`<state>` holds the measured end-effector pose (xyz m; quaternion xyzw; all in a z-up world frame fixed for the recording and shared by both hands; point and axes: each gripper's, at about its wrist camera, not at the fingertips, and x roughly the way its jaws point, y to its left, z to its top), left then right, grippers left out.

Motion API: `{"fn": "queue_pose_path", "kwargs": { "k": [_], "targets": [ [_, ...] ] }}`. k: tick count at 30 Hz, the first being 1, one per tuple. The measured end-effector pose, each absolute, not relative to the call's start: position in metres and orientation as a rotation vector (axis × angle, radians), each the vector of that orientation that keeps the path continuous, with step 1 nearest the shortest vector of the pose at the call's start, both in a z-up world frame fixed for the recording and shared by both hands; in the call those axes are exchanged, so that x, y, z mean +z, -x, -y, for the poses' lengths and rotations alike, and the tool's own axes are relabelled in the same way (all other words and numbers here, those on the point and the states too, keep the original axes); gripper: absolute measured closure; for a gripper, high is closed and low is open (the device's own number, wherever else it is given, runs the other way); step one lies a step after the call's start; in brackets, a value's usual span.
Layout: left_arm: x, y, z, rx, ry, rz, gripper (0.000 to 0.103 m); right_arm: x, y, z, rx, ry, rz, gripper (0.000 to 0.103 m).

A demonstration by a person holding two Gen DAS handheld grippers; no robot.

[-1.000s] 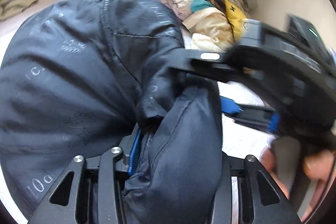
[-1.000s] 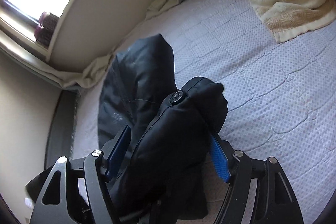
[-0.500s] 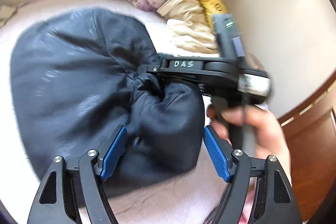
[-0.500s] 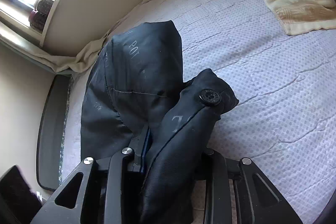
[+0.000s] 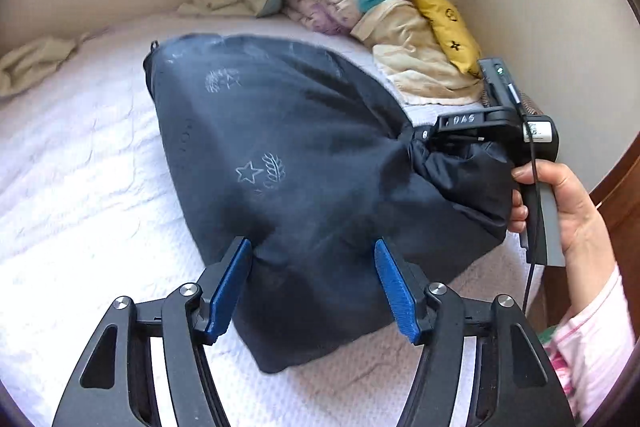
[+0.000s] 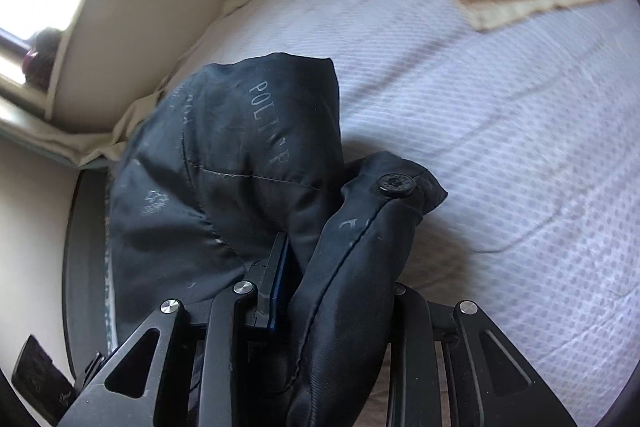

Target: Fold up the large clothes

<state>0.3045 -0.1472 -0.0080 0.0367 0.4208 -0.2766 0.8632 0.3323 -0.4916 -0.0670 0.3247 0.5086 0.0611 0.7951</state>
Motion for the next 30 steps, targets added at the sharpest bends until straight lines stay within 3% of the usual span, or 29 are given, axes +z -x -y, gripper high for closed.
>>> {"fn": "queue_pose_path", "kwargs": {
  "k": [6,11,16,19,26,30],
  "targets": [
    [-0.005,-0.307,0.16,-0.605,-0.134,-0.817,0.035,-0.078,-0.323,0.496,0.079,-0.667,-1.105,0.079],
    [-0.04,-0.309,0.165,-0.625,-0.185,-0.874,0.033,-0.086,-0.321,0.503,0.075,-0.727,-1.109,0.078],
    [-0.061,-0.307,0.167,-0.601,-0.231,-0.865,0.032,-0.096,-0.319,0.519,0.081,-0.872,-1.117,0.05],
    [-0.061,-0.311,0.166,-0.602,-0.216,-0.878,0.032,-0.07,-0.31,0.525,0.02,-0.865,-1.069,0.041],
    [-0.06,-0.305,0.171,-0.572,-0.223,-0.862,0.031,0.053,-0.267,0.482,-0.092,-0.419,-0.672,0.042],
    [-0.059,-0.302,0.171,-0.559,-0.224,-0.856,0.031,0.047,-0.284,0.421,0.197,-0.349,-0.739,0.077]
  ]
}}
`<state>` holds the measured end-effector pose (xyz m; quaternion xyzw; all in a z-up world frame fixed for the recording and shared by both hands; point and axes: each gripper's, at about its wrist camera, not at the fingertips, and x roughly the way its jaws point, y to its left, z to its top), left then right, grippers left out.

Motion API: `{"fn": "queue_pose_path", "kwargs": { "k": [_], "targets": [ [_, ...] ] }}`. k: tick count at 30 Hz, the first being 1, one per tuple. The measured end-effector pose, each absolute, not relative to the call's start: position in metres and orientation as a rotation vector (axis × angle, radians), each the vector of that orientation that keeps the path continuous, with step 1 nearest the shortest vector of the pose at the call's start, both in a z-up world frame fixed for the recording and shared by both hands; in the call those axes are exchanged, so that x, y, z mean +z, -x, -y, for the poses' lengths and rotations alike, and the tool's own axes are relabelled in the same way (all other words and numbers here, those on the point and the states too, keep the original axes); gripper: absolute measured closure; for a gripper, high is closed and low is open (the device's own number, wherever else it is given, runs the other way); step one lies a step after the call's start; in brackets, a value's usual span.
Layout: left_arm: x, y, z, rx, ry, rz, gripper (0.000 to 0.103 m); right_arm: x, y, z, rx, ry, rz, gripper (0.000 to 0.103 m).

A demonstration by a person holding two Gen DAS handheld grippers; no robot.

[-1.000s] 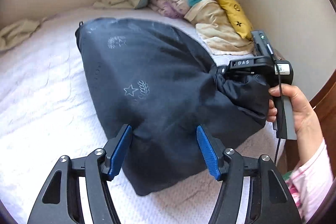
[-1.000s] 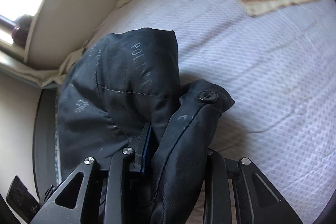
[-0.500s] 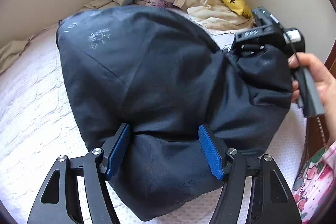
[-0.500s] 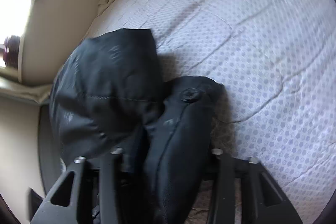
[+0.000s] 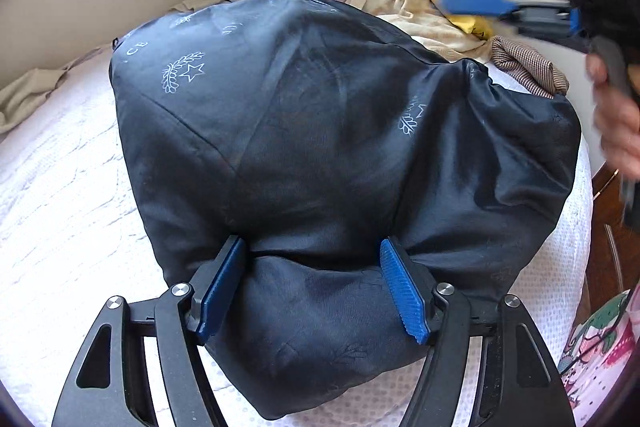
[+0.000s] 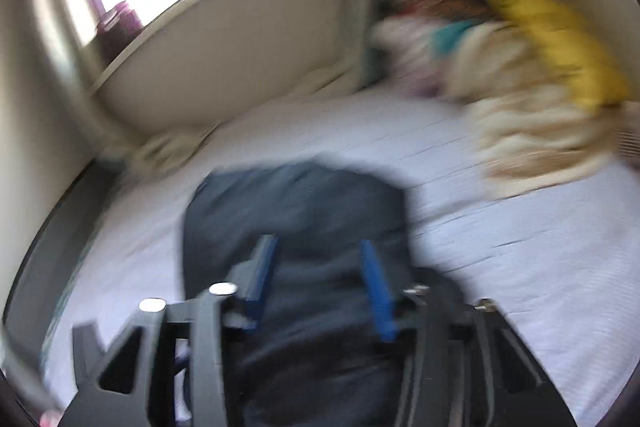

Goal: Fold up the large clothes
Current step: 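Open the left tool while the right tool presses and tucks the jacket edge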

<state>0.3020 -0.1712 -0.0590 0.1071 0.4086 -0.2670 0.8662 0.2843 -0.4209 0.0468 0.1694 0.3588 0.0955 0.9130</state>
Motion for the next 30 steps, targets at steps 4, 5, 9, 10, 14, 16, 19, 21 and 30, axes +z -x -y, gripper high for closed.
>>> {"fn": "queue_pose_path", "kwargs": {
  "k": [4,5,9,10,14,16,19,21,30],
  "targets": [
    [-0.06,-0.298,0.169,-0.556,-0.224,-0.853,0.03,0.004,-0.309,0.373,0.186,-0.162,-0.907,0.088],
    [-0.061,-0.296,0.169,-0.558,-0.227,-0.851,0.03,-0.005,-0.311,0.373,0.171,-0.142,-0.928,0.088],
    [-0.064,-0.294,0.17,-0.56,-0.238,-0.833,0.03,-0.026,-0.318,0.374,0.127,-0.147,-0.949,0.091],
    [-0.064,-0.294,0.171,-0.56,-0.24,-0.829,0.03,-0.031,-0.319,0.376,0.123,-0.156,-0.945,0.091],
    [-0.067,-0.291,0.173,-0.56,-0.248,-0.806,0.03,-0.062,-0.323,0.379,0.095,-0.175,-0.899,0.095],
    [-0.067,-0.29,0.174,-0.563,-0.255,-0.798,0.03,-0.072,-0.327,0.382,0.077,-0.179,-0.868,0.1],
    [-0.067,-0.289,0.172,-0.57,-0.252,-0.795,0.03,-0.072,-0.327,0.381,0.06,-0.189,-0.852,0.102],
    [-0.067,-0.289,0.17,-0.574,-0.25,-0.798,0.03,-0.067,-0.332,0.385,0.064,-0.223,-0.875,0.102],
    [-0.065,-0.288,0.165,-0.577,-0.236,-0.812,0.029,0.036,-0.345,0.34,0.157,-0.064,-0.877,0.094]
  ]
}}
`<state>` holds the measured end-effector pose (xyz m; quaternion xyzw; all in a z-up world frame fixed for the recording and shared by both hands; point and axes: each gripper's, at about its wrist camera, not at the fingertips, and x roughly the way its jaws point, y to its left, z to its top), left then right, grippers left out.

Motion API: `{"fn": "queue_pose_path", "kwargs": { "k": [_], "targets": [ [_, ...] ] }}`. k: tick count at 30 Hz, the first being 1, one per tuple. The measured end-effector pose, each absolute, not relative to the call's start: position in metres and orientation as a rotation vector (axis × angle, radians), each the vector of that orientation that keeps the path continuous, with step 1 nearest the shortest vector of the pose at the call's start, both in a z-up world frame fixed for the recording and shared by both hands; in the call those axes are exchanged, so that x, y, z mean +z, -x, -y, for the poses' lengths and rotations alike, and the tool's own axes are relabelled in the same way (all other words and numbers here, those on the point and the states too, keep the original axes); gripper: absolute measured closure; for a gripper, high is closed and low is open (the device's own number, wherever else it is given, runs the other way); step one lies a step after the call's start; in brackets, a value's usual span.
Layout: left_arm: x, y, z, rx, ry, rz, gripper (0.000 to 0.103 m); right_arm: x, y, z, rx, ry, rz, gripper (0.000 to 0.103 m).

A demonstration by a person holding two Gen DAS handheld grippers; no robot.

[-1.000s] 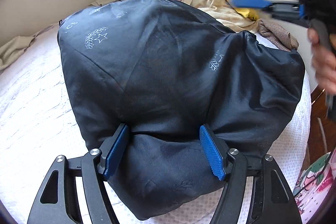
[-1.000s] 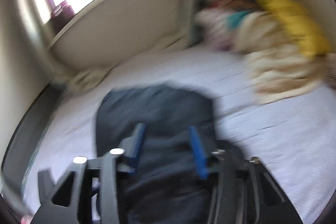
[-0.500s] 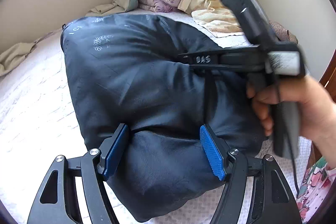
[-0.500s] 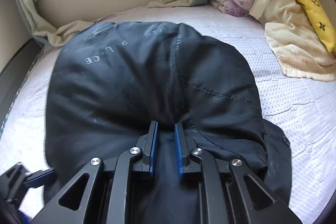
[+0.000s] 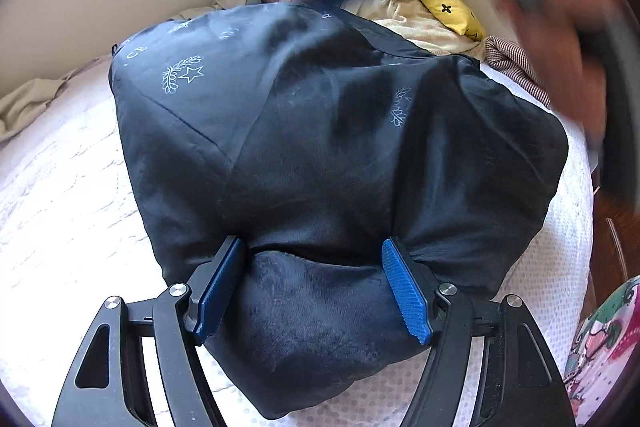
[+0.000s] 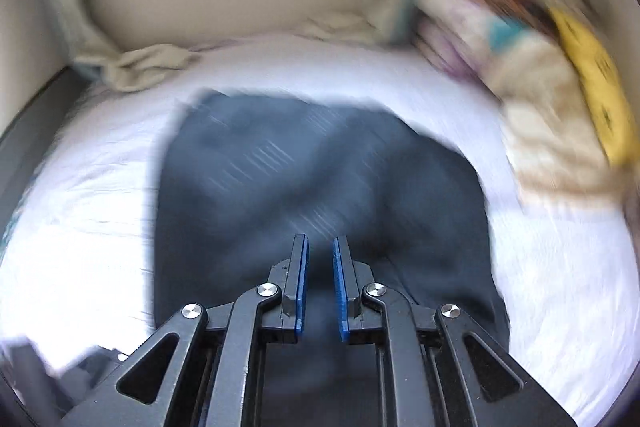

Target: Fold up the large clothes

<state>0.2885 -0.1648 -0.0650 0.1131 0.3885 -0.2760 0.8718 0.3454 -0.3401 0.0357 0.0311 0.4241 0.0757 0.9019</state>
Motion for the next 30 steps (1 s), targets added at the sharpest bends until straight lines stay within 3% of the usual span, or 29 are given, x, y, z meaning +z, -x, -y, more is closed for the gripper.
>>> {"fn": "queue_pose_path", "kwargs": {
  "k": [5,14,22,30],
  "targets": [
    [-0.063,-0.292,0.166,-0.58,-0.236,-0.813,0.029,0.054,-0.403,0.26,0.428,0.083,-0.969,0.095],
    [-0.064,-0.305,0.155,-0.614,-0.172,-0.838,0.029,-0.035,-0.461,0.248,0.289,0.187,-1.182,0.101],
    [-0.07,-0.312,0.154,-0.604,-0.162,-0.837,0.029,-0.09,-0.481,0.245,0.169,0.258,-1.183,0.103],
    [-0.07,-0.314,0.154,-0.609,-0.152,-0.853,0.025,-0.092,-0.486,0.263,0.181,0.125,-1.118,0.103]
  ]
}}
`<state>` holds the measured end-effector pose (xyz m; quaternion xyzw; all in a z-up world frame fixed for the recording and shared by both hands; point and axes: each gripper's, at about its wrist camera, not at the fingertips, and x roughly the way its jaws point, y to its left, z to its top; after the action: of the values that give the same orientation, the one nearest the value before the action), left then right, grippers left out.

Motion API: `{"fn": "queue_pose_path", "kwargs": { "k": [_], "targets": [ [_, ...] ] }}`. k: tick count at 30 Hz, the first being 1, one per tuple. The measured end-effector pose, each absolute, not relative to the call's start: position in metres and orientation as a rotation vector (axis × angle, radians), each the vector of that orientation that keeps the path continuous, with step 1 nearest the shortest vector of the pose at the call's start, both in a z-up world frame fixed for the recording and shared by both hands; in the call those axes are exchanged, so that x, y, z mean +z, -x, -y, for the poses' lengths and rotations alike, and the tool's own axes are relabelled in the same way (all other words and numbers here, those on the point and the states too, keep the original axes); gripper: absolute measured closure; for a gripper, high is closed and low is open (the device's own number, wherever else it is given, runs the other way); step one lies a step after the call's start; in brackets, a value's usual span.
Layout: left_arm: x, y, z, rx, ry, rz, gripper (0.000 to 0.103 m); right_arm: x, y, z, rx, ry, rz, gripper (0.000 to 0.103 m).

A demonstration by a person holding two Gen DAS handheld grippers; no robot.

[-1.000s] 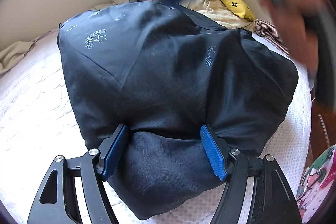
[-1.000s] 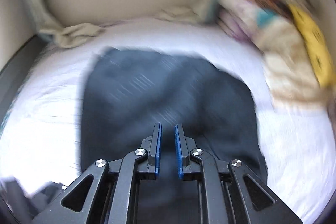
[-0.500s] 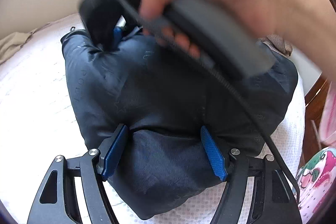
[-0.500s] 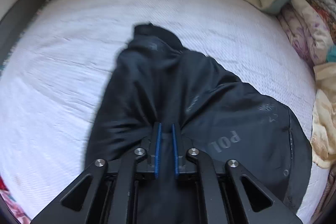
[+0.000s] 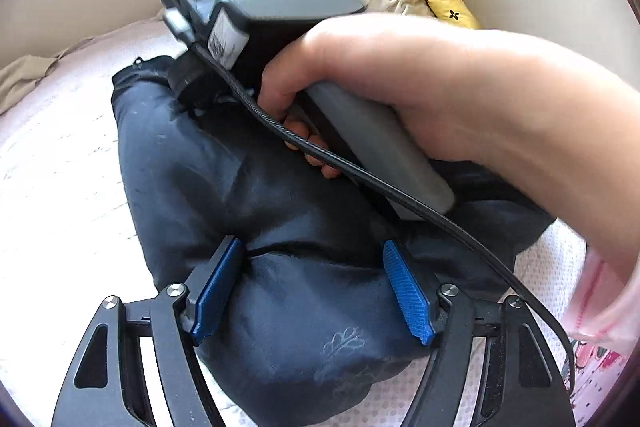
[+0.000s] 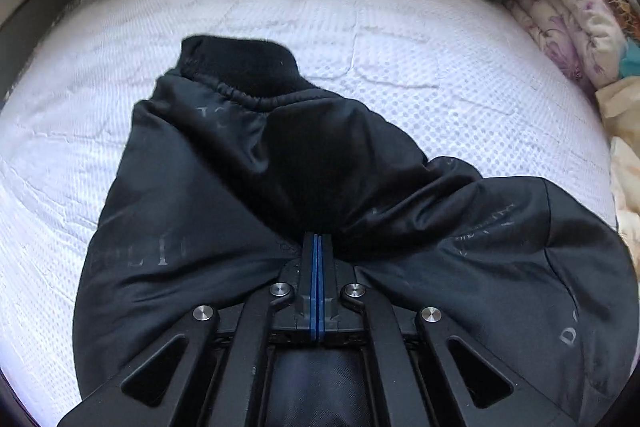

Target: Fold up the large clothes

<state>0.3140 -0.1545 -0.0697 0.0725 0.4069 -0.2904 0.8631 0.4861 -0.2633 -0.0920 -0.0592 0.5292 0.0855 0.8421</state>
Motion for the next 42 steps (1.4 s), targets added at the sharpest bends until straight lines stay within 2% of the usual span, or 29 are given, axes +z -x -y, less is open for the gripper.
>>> {"fn": "queue_pose_path", "kwargs": {
  "k": [2,3,4,6,10,14,15,16,19,29,35,36,38,39,40,42],
  "targets": [
    [-0.07,-0.315,0.152,-0.613,-0.143,-0.853,0.025,-0.073,-0.476,0.266,0.191,0.12,-1.097,0.103],
    [-0.071,-0.315,0.151,-0.613,-0.143,-0.855,0.025,-0.056,-0.468,0.27,0.193,0.097,-1.084,0.099],
    [-0.071,-0.316,0.149,-0.615,-0.14,-0.858,0.025,-0.042,-0.459,0.275,0.198,0.068,-1.062,0.083],
    [-0.071,-0.319,0.145,-0.616,-0.125,-0.872,0.025,0.002,-0.424,0.289,0.207,0.032,-0.964,0.072],
    [-0.069,-0.322,0.141,-0.61,-0.107,-0.883,0.025,0.042,-0.337,0.321,0.164,0.055,-0.846,0.072],
    [-0.066,-0.317,0.142,-0.602,-0.112,-0.882,0.025,0.021,-0.29,0.355,0.146,-0.032,-0.892,0.073],
    [-0.066,-0.315,0.144,-0.603,-0.112,-0.883,0.024,0.006,-0.287,0.363,0.126,-0.039,-0.924,0.074],
    [-0.066,-0.314,0.144,-0.605,-0.115,-0.884,0.024,-0.001,-0.283,0.372,0.113,-0.051,-0.944,0.083],
    [-0.068,-0.314,0.149,-0.601,-0.132,-0.877,0.024,-0.031,-0.289,0.393,0.114,-0.13,-0.972,0.089],
    [-0.071,-0.315,0.152,-0.601,-0.154,-0.864,0.024,-0.084,-0.3,0.404,0.161,-0.242,-0.979,0.095],
    [-0.067,-0.313,0.149,-0.592,-0.143,-0.864,0.021,-0.073,-0.298,0.415,0.168,-0.372,-0.981,0.094],
    [-0.065,-0.313,0.149,-0.59,-0.14,-0.865,0.02,-0.068,-0.296,0.42,0.173,-0.422,-0.979,0.091],
    [-0.06,-0.312,0.149,-0.585,-0.14,-0.862,0.015,-0.053,-0.289,0.429,0.217,-0.512,-0.952,0.075],
    [-0.057,-0.31,0.149,-0.579,-0.143,-0.859,0.011,-0.044,-0.284,0.432,0.257,-0.546,-0.927,0.055],
    [-0.055,-0.309,0.15,-0.57,-0.149,-0.855,0.009,-0.035,-0.279,0.435,0.278,-0.565,-0.901,0.044],
    [-0.051,-0.307,0.15,-0.545,-0.163,-0.846,0.005,-0.019,-0.27,0.439,0.279,-0.569,-0.859,0.04]
  ]
}}
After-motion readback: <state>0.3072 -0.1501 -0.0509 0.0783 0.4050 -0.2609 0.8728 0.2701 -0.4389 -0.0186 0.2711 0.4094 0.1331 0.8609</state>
